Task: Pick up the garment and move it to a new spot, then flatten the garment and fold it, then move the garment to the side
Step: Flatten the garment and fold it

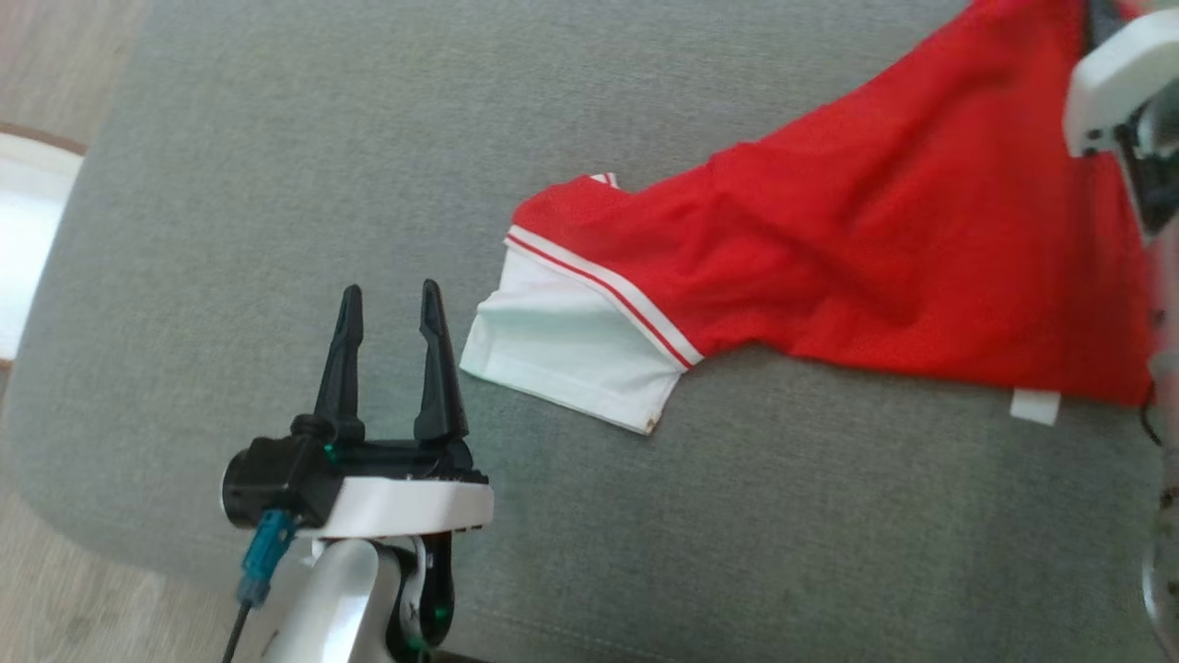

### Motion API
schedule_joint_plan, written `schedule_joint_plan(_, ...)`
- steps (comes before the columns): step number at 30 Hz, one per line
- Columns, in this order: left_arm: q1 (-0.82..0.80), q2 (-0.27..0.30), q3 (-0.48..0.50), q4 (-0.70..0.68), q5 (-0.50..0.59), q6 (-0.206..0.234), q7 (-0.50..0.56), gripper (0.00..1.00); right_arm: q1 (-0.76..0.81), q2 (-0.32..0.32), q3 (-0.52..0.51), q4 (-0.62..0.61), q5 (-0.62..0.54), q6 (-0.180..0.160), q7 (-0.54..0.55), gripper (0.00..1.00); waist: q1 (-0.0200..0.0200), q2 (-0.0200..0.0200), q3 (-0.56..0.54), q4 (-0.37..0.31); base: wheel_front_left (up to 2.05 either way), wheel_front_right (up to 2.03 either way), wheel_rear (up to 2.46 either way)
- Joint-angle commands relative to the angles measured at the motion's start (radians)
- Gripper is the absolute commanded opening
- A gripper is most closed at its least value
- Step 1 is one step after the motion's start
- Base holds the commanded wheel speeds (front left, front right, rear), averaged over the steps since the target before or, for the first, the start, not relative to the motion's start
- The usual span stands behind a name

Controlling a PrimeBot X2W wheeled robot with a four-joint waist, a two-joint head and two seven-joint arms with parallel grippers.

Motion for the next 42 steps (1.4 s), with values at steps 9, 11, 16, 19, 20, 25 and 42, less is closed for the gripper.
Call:
schedule_joint_plan(9,-0.036,0.002,0.051,-0.002,0.034,-0.016,-0.01,1.0,-0.013,0.064,0.019,0.0,0.022,-0.001,-0.155,1.0,0.0,0.0,-0.059,-0.105,0.0,0.0,0.0)
schedule_joint_plan(11,-0.032,0.002,0.054,0.009,0.039,-0.023,-0.01,1.0,0.027,0.081,0.012,-0.013,0.039,-0.001,-0.175,1.0,0.0,0.0,-0.082,-0.126,0.0,0.0,0.0)
schedule_joint_plan(16,-0.004,0.003,0.056,0.043,0.043,-0.038,-0.01,1.0,0.184,0.13,-0.018,-0.09,0.084,-0.001,-0.21,1.0,0.0,0.0,-0.156,-0.17,0.0,0.0,0.0)
schedule_joint_plan(19,0.022,0.008,0.058,0.065,0.039,-0.044,-0.01,1.0,0.306,0.164,-0.034,-0.156,0.119,-0.001,-0.223,1.0,0.0,0.0,-0.203,-0.19,0.0,0.0,0.0)
schedule_joint_plan(20,0.031,0.01,0.058,0.072,0.037,-0.045,-0.009,1.0,0.347,0.173,-0.039,-0.182,0.128,-0.001,-0.225,1.0,0.0,0.0,-0.217,-0.195,0.0,0.0,0.0)
schedule_joint_plan(25,0.087,0.023,0.055,0.1,0.022,-0.048,0.0,1.0,0.553,0.204,-0.066,-0.319,0.174,-0.001,-0.218,1.0,0.0,0.0,-0.288,-0.212,0.0,0.0,0.0)
schedule_joint_plan(42,0.188,0.037,0.04,0.114,-0.011,-0.04,0.035,1.0,0.959,0.211,0.03,-0.612,0.368,-0.001,-0.136,1.0,0.0,0.0,-0.369,-0.218,0.0,0.0,0.0)
